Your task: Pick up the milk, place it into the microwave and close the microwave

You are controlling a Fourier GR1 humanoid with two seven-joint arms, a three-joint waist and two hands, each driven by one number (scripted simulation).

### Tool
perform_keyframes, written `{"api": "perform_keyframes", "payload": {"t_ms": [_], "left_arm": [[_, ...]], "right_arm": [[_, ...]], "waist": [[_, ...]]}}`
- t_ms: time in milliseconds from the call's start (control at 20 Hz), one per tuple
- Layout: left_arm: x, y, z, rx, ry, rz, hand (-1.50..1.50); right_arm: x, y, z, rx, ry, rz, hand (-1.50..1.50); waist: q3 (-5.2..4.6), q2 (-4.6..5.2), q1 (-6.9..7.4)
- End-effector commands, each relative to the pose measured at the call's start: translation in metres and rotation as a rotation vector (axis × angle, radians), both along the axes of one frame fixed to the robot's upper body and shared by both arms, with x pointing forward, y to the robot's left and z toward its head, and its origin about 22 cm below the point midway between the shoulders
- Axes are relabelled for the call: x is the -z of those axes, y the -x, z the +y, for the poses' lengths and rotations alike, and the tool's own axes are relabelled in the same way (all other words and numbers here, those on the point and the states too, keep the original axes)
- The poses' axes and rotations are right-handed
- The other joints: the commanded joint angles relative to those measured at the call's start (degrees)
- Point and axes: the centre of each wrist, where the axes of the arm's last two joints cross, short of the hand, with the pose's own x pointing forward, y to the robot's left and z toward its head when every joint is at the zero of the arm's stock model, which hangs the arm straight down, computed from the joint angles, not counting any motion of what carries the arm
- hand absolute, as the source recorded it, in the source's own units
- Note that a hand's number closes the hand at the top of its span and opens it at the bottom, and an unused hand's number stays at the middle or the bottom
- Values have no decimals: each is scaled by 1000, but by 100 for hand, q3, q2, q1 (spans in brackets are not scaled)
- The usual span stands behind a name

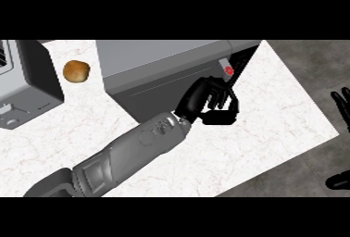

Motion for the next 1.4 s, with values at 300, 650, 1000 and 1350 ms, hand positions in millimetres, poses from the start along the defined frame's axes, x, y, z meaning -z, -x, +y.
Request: {"api": "perform_keyframes", "payload": {"t_ms": [300, 650, 1000, 1350], "left_arm": [[-24, -3, -24, 17, 44, -27, 150], [-26, -1, -26, 4, 54, -23, 150], [-20, -2, -23, -46, 65, -27, 150], [-19, 0, -24, -73, 83, -36, 150]], "right_arm": [[-34, -17, 15, -232, 85, -39, 150], [-59, -23, 54, -485, 169, -92, 150], [-70, -19, 72, -549, 186, -113, 150], [-79, -13, 85, -596, 199, -123, 150]], "waist": [[8, 7, -182], [24, -33, -250], [31, -35, -390], [26, -57, -545]]}}
